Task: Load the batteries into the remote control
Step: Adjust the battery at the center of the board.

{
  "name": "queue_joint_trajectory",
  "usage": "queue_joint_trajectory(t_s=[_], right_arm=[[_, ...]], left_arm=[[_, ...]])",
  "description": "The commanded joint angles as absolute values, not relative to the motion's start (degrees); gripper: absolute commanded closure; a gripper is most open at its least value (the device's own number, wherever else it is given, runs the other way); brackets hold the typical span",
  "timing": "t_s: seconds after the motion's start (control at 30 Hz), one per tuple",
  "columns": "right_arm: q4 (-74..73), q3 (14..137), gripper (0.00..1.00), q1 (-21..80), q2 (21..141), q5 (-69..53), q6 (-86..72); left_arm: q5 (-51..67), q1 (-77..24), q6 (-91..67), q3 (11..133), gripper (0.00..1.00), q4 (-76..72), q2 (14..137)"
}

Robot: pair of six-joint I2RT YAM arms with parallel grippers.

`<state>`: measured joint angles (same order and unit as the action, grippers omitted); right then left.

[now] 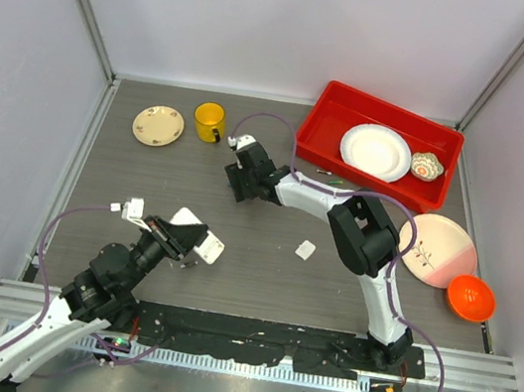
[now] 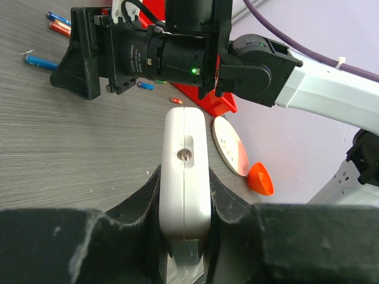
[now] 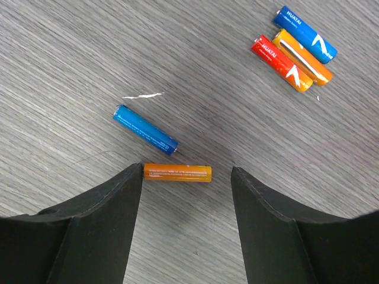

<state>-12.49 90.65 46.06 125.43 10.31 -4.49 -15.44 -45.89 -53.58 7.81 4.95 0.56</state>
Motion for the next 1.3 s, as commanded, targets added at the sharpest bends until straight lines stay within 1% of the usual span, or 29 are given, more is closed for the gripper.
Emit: queue_joint_trajectory(t_s=[0.0, 0.2, 0.3, 0.33, 0.4, 0.43, 0.5, 0.53, 0.57, 0.6, 0.63, 0.7, 0.73, 0.8, 0.83, 0.9, 0.97, 1.03, 1.13, 1.2, 1.27], right_arm=[[-12.4, 92.5, 0.35, 46.3, 126.8, 9.8, -4.5], [-11.7, 91.1, 0.43, 46.3, 126.8, 8.4, -5.4], [-11.5, 90.4, 0.50, 46.2, 126.8, 8.3, -5.6], [-11.3, 90.1, 0.55, 46.3, 126.7, 8.2, -5.8], [-10.4, 88.5, 0.61, 46.2, 125.8, 8.3, -6.8], [-9.8, 87.6, 0.66, 46.1, 125.2, 8.9, -7.4], [-7.6, 84.3, 0.71, 46.2, 122.0, 9.4, -10.6], [-7.0, 82.9, 0.76, 46.2, 120.3, 9.8, -12.3], [-6.2, 81.1, 0.79, 46.3, 118.4, 11.6, -14.7], [-3.5, 76.5, 0.82, 46.3, 113.7, 12.6, -19.8], [-2.7, 74.5, 0.87, 46.2, 111.8, 13.4, -23.3], [-3.7, 70.1, 0.94, 46.2, 107.5, 17.7, -29.2], [-4.2, 68.7, 0.99, 46.2, 106.4, 19.1, -36.1], [-7.4, 65.2, 0.99, 46.2, 104.3, 22.6, -44.1], [-8.1, 63.7, 0.99, 46.2, 103.4, 23.3, -51.3], [-7.6, 58.7, 0.99, 46.7, 101.5, 24.7, -57.9], [-7.7, 56.3, 0.99, 47.4, 99.1, 25.8, -64.1], [-9.6, 55.2, 0.99, 48.6, 98.1, 28.3, -66.0], [-16.3, 57.9, 0.99, 50.9, 99.2, 32.3, -66.2], [-21.1, 60.2, 0.99, 51.7, 101.0, 33.1, -65.0], [-22.1, 60.4, 0.99, 52.6, 101.9, 33.5, -64.1]], left_arm=[[-16.1, -45.7, -53.4, 8.4, 1.00, 1.8, -0.7], [-16.2, -45.7, -53.4, 8.4, 1.00, 2.2, -1.5], [-16.2, -45.7, -53.5, 8.3, 1.00, 2.5, -1.8], [-16.2, -45.7, -53.5, 8.3, 1.00, 2.5, -1.8], [-16.1, -45.7, -53.5, 8.3, 1.00, 2.6, -1.8], [-16.1, -45.7, -53.5, 8.3, 1.00, 2.6, -1.8], [-16.1, -45.7, -53.5, 8.3, 1.00, 2.6, -2.1], [-16.1, -45.7, -53.6, 8.3, 1.00, 2.5, -2.2], [-16.1, -45.7, -53.5, 8.3, 1.00, 2.5, -2.2], [-16.1, -45.7, -53.5, 8.3, 1.00, 2.5, -2.4], [-16.2, -45.7, -53.6, 8.2, 1.00, 2.5, -2.4], [-16.1, -45.6, -53.7, 7.6, 1.00, 1.9, -2.2], [-16.0, -45.7, -53.8, 7.4, 1.00, 0.9, -1.9], [-15.3, -45.7, -54.2, 6.7, 1.00, 0.2, -1.1], [-14.9, -45.7, -54.3, 6.5, 1.00, -2.2, -0.2], [-13.6, -45.7, -54.5, 6.4, 1.00, -3.2, 2.2], [-13.0, -45.7, -54.6, 6.5, 1.00, -4.7, 4.4], [-12.5, -45.7, -54.7, 6.6, 1.00, -6.2, 5.4], [-12.0, -45.7, -54.8, 6.3, 1.00, -8.3, 7.2], [-11.8, -45.7, -54.8, 6.3, 1.00, -8.9, 8.2], [-11.4, -45.7, -54.8, 6.2, 1.00, -9.4, 8.7]])
